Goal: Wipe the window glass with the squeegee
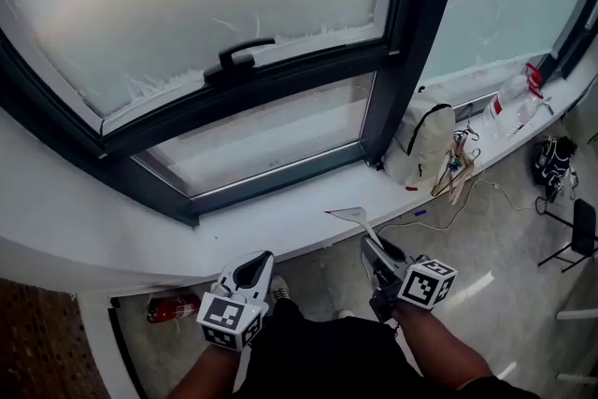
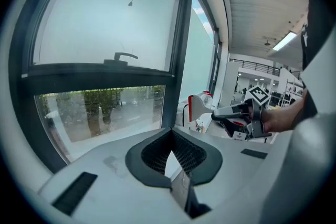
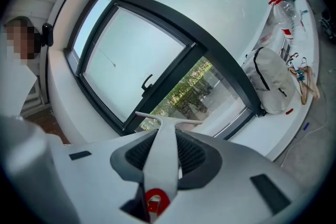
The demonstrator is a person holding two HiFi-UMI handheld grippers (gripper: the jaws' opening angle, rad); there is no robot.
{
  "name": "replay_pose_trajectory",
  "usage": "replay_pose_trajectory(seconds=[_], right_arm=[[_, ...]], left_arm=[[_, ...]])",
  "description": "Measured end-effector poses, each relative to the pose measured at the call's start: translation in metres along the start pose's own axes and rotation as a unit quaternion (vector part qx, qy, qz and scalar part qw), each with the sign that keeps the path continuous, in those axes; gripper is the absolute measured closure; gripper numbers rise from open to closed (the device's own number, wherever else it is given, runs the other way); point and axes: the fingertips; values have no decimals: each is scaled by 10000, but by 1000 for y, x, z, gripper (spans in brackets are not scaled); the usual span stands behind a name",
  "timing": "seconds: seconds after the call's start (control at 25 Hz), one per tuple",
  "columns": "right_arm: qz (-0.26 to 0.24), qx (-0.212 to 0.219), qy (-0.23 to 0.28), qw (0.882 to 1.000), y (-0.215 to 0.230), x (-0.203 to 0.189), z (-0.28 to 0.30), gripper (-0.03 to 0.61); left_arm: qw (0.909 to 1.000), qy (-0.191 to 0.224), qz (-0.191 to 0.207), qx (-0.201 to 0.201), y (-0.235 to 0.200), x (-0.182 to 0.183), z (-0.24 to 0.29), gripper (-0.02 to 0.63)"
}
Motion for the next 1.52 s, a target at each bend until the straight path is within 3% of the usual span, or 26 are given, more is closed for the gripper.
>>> replay_pose_trajectory(seconds=[0.2,0.32,0.4,0.6,0.88,1.08,1.24,1.36,1.52], right_arm=[[472,-413,422,9971,5,10,48,491],[985,-556,970,9888,11,20,72,491],[1244,-560,1358,9813,15,29,88,491],[1348,-349,2106,9676,20,60,127,491],[1957,-768,2570,9433,74,71,146,491],[2634,-737,3051,9122,138,96,158,491],[3132,-688,3466,8815,198,136,176,491],[3353,-747,3636,8659,235,163,191,491],[3443,-689,3689,8606,265,194,211,491]], left_arm=[[9941,-424,947,-317,-47,10,14,614],[9837,-762,1595,-325,-84,10,20,614],[9780,-944,1811,-420,-106,5,28,614],[9587,-1429,2385,-598,-147,-6,53,614],[9113,-2319,3305,-805,-168,-32,99,614],[8510,-2890,4355,-506,-177,-39,136,614],[8156,-3242,4772,-445,-181,-43,159,614],[8002,-3378,4939,-394,-185,-43,178,614],[7928,-3506,4971,-375,-185,-48,197,614]])
Point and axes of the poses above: the fingertips, and each gripper's own axes: z forward along the fingers, y to its right, x out of its top, and after that the axes turned 3 degrees about -z, right-handed
